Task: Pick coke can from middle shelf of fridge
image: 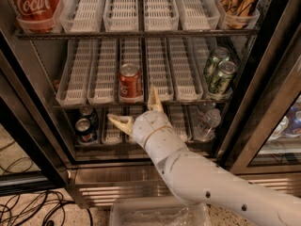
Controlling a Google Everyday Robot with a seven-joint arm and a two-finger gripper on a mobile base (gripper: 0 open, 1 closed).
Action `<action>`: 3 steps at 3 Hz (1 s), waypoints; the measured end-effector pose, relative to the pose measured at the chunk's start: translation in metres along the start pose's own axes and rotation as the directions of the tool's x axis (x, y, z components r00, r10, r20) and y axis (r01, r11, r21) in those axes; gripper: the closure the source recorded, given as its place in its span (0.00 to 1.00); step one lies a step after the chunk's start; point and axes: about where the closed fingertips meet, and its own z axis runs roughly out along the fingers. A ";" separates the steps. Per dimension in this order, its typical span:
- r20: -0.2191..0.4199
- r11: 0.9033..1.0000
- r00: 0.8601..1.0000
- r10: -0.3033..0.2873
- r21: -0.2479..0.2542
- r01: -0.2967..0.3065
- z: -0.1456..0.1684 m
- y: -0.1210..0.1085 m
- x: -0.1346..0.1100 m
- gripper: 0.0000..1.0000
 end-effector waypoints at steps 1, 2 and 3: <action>0.008 0.999 1.000 -0.007 0.048 0.006 0.006 -0.006 -0.003 0.17; 0.008 0.996 1.000 -0.005 0.090 0.004 0.011 -0.012 -0.003 0.20; 0.008 0.992 1.000 0.017 0.129 -0.018 0.017 -0.016 -0.002 0.30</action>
Offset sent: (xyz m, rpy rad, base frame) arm 0.0237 -0.0085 0.0085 0.0188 -0.0511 -0.1346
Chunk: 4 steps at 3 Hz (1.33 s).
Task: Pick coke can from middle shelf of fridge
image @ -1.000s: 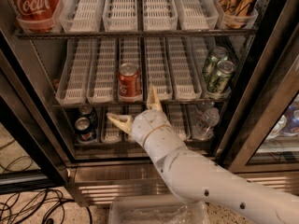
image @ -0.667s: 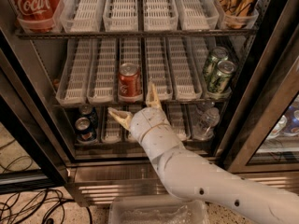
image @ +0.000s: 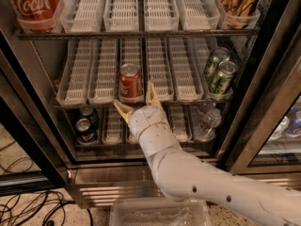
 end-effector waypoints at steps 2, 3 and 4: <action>0.007 0.998 0.999 0.040 0.054 -0.040 0.007 0.001 0.001 0.28; 0.016 0.996 0.998 0.057 0.063 -0.058 0.013 0.004 0.000 0.27; 0.034 0.995 0.997 0.073 0.064 -0.075 0.021 0.007 -0.004 0.27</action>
Offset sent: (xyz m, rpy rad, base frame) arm 0.0087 0.0048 -0.0041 0.0702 -0.0093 -0.0701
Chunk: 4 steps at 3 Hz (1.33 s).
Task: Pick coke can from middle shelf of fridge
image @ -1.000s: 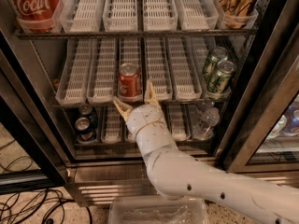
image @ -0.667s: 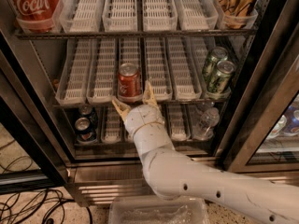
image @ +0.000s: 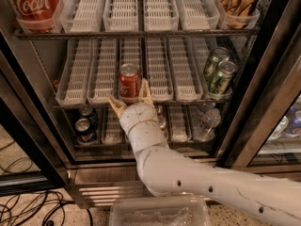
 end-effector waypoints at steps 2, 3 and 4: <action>0.002 1.000 1.000 0.012 0.022 -0.012 0.014 -0.003 0.002 0.27; -0.008 0.997 1.000 -0.001 0.077 0.002 0.024 -0.025 0.008 0.26; -0.015 0.997 1.000 0.014 0.082 -0.013 0.029 -0.028 0.012 0.27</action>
Offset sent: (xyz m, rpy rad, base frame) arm 0.0227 -0.0015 -0.0025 0.0183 -0.0013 -0.0358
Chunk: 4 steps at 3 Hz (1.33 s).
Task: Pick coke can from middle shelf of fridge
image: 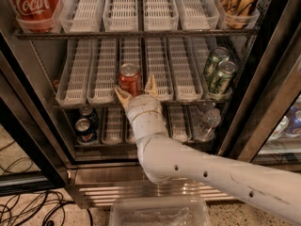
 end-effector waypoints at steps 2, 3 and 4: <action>-0.002 0.999 1.000 0.030 -0.013 -0.030 0.010 0.004 0.000 0.27; -0.002 0.998 0.999 0.050 -0.026 -0.050 0.017 0.005 -0.001 0.28; -0.016 0.996 0.997 0.079 -0.050 -0.079 0.021 0.006 0.002 0.47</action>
Offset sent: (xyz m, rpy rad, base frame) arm 0.0140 0.0094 -0.0015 0.0429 0.0171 0.0242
